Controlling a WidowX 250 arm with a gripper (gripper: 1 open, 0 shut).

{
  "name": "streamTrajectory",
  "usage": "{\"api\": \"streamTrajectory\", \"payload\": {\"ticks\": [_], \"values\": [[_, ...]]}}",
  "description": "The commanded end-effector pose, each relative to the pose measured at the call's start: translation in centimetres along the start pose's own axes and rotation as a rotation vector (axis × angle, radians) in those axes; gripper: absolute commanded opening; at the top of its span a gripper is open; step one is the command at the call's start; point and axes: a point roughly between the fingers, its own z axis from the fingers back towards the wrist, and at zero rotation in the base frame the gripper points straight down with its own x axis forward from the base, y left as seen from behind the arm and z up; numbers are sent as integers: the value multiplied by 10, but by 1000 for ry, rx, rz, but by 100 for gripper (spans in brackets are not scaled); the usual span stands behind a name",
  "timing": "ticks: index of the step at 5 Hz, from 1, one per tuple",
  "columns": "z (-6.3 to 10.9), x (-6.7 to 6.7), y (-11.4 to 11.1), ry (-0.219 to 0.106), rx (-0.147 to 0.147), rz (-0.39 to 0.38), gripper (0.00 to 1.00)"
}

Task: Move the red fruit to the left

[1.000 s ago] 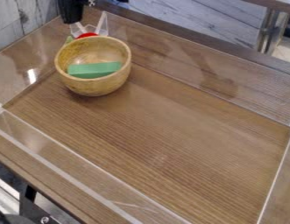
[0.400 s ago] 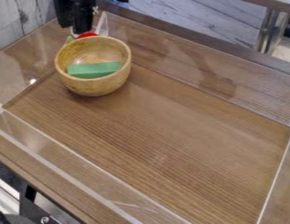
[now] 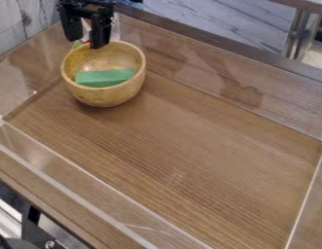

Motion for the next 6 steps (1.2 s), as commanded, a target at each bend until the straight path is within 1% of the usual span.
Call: {"api": "streamTrajectory", "payload": {"ticks": [1, 2, 3, 4, 6], "values": [[36, -10, -13, -94, 27, 20, 100], [44, -17, -24, -111, 14, 38, 100], [56, -21, -22, -116, 3, 40, 100], [61, -23, -18, -111, -2, 40, 100], [55, -17, -19, -85, 6, -32, 100]]}}
